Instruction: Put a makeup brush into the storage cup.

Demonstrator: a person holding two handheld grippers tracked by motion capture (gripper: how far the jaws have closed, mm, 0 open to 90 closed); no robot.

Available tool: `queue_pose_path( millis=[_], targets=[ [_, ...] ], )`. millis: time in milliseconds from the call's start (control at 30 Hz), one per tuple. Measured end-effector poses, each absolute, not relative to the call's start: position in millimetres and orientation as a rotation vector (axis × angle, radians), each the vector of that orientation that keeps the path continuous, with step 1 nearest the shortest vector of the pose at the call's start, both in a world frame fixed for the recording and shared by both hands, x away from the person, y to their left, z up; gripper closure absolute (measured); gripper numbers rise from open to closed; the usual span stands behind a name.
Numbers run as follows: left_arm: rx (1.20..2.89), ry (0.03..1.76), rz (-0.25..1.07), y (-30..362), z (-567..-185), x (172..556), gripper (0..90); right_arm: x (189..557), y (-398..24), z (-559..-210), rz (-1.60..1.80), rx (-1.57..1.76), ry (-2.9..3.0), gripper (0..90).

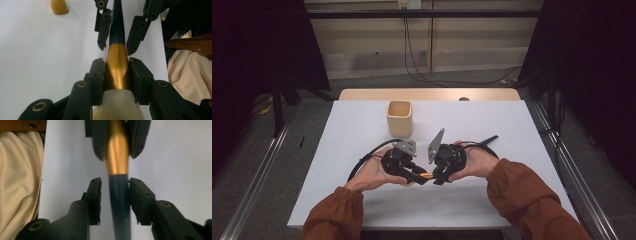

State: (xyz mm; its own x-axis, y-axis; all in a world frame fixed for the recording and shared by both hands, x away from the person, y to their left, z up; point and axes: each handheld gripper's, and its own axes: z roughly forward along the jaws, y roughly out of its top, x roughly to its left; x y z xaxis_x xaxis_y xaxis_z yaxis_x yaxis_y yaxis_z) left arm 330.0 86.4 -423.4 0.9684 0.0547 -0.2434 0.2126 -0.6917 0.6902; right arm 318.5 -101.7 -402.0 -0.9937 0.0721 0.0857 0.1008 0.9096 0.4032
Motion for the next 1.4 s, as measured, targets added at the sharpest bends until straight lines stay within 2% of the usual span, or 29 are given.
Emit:
queue_pose_path(
  millis=[333,867,1100,1400],
  targets=[
    [2.328,0.176,-0.267,86,-425,330,65.6,319,-99,-405,-0.651,-0.124,-3.002,74.1],
    [2.278,0.211,-0.258,87,-426,334,62.1,316,-104,-406,-0.695,-0.122,-3.047,75.2],
    [2.246,0.244,-0.211,90,-425,334,48.7,317,-107,-406,-0.686,-0.151,-3.053,75.3],
    [2.178,0.357,-0.098,100,-422,335,26.8,322,-119,-413,-0.725,-0.249,-3.035,75.2]
  ],
)
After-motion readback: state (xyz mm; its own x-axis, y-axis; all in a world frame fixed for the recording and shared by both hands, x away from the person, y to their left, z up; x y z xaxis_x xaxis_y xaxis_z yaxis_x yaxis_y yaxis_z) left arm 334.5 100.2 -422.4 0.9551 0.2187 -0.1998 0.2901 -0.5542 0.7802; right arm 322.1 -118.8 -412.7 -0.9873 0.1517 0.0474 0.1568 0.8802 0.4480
